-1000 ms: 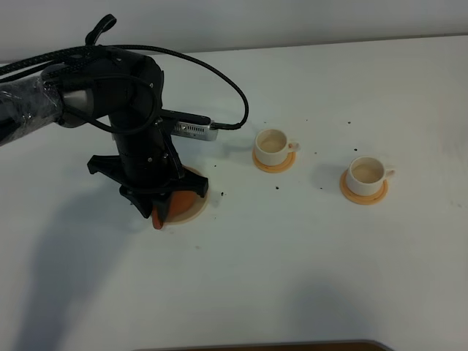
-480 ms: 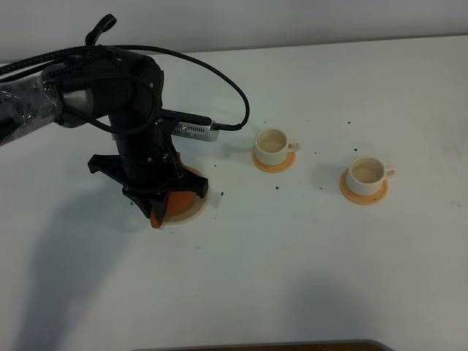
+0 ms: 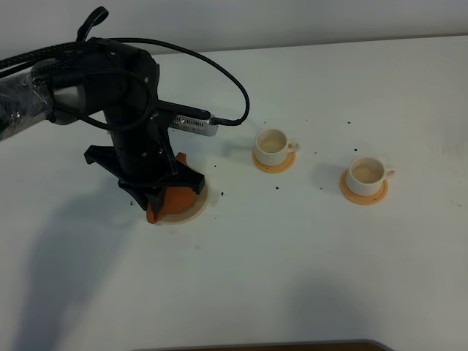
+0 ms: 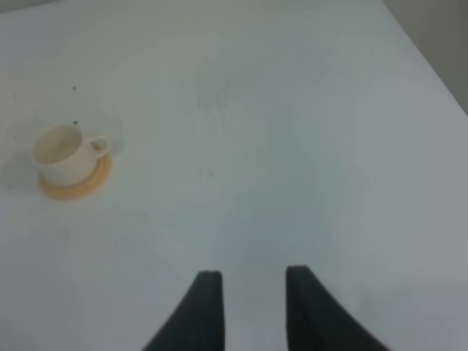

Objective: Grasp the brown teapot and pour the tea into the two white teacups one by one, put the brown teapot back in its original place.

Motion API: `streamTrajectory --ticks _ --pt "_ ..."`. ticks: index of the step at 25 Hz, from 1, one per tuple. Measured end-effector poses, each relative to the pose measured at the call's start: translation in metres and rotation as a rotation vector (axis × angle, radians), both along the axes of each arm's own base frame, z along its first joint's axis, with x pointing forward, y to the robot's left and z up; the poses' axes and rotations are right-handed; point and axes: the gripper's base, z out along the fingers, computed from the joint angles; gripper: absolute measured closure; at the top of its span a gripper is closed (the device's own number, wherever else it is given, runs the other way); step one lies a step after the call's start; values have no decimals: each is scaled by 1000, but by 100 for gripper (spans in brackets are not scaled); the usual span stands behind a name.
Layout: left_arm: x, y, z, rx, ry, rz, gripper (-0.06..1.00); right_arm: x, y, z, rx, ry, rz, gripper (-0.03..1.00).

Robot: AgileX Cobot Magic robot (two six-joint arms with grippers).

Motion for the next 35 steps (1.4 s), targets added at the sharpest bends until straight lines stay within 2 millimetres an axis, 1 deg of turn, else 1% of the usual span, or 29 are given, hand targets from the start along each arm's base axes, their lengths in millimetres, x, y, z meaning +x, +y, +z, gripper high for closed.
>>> streamTrajectory --ticks 14,17,23,29,35 --pt "1 3 3 31 -20 -45 80 0 0 0 -1 0 0 73" --pt "1 4 6 28 -36 -48 80 0 0 0 -1 0 0 73" --pt "0 6 22 21 -90 -64 80 0 0 0 -1 0 0 73" --pt "4 4 33 -6 -171 -192 80 0 0 0 0 0 0 73" --pt "11 -1 36 -18 -266 -399 80 0 0 0 -1 0 1 73"
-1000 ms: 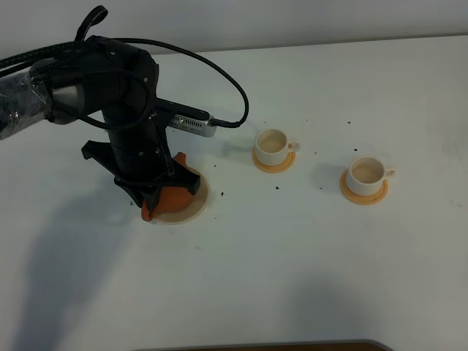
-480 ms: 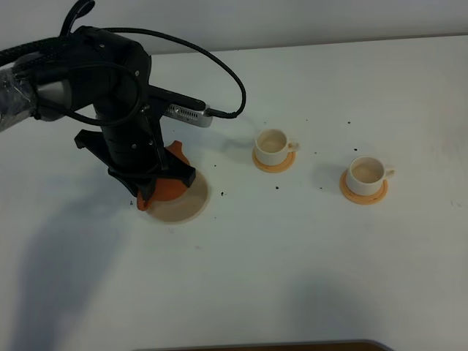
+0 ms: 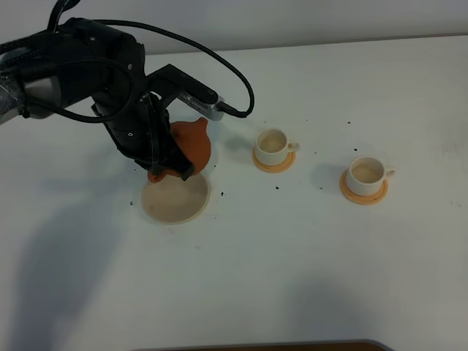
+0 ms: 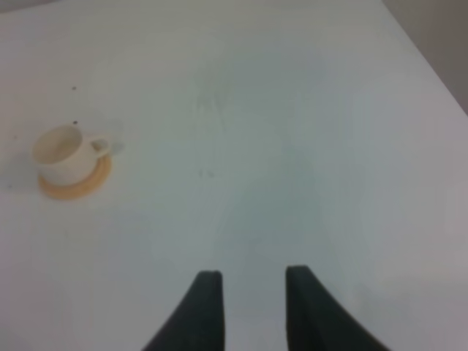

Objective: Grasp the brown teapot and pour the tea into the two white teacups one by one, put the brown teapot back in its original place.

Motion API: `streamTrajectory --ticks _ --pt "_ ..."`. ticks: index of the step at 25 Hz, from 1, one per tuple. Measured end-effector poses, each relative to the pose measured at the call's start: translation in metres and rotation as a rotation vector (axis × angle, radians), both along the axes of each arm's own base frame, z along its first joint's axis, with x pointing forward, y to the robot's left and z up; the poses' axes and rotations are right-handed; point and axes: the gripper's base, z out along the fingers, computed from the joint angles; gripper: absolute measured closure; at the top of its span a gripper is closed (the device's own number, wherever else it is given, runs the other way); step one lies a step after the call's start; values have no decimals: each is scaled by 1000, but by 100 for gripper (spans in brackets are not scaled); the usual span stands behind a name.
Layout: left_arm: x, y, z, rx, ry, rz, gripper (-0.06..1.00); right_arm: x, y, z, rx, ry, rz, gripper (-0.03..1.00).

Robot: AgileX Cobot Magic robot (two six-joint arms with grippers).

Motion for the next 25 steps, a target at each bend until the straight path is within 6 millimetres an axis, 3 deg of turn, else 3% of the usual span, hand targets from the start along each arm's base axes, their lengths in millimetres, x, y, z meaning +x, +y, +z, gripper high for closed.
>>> streamTrajectory --ticks 10,25 --pt "2 -38 8 4 -229 -398 80 0 0 0 1 0 0 73" --pt "-10 -95 13 -31 -447 -637 80 0 0 0 1 0 0 73"
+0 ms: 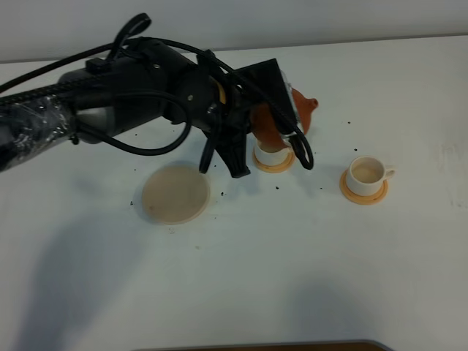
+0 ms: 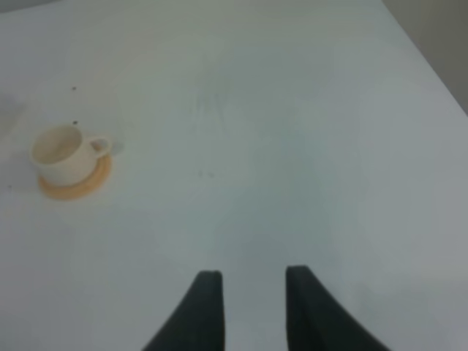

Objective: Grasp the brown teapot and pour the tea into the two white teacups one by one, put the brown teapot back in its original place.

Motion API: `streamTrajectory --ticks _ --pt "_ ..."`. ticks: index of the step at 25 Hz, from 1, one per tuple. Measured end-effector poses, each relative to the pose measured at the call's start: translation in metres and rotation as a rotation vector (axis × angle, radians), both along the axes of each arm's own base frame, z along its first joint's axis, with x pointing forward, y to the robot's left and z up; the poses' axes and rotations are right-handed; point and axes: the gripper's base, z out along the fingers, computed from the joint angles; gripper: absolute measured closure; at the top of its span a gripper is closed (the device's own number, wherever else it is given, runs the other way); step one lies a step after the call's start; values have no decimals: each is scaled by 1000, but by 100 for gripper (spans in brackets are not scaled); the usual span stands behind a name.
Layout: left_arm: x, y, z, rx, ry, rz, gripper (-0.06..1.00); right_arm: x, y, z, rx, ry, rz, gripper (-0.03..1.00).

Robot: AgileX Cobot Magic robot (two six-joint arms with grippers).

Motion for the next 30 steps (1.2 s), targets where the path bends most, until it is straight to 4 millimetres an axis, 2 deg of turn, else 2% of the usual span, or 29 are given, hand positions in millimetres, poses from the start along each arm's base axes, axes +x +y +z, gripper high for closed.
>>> streamTrajectory --ticks 6,17,23,30 --pt "4 -29 -8 26 -22 -80 80 0 0 0 -1 0 0 73" --pt "12 -56 -23 90 -71 -190 80 0 0 0 0 0 0 73" --pt "20 -61 -35 152 -99 -229 80 0 0 0 0 0 0 73" --pt "24 -60 -33 218 -171 -280 80 0 0 0 -1 0 0 73"
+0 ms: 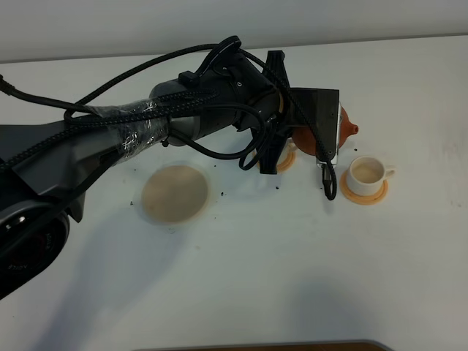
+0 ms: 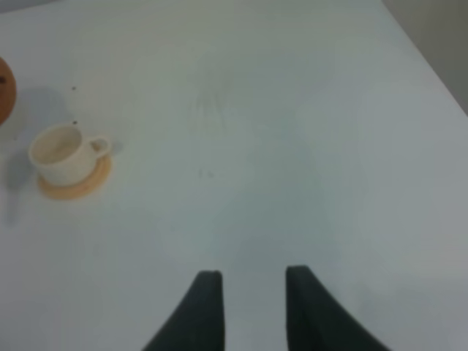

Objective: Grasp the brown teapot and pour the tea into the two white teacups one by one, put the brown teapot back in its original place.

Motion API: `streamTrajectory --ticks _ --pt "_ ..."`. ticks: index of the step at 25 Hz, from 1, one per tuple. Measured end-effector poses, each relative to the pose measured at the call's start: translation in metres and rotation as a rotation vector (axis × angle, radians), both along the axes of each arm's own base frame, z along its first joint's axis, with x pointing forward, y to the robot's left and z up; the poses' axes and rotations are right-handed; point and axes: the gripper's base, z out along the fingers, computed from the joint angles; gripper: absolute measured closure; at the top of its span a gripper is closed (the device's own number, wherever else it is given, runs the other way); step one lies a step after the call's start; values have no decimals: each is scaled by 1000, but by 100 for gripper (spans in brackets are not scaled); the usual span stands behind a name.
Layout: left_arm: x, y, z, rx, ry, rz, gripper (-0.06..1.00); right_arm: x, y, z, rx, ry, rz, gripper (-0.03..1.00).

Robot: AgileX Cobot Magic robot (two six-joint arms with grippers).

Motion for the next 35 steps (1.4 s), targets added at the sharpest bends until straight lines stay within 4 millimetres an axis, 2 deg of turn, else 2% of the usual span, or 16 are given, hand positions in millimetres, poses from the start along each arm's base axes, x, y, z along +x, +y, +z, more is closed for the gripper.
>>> streamTrajectory --ticks 12,25,35 --pt "3 -2 2 7 -58 -43 80 0 0 0 1 0 0 73" --pt "1 -13 5 61 -184 -210 80 0 0 0 0 0 0 73" --pt "1 -16 -7 145 -212 -292 80 0 0 0 1 0 0 73"
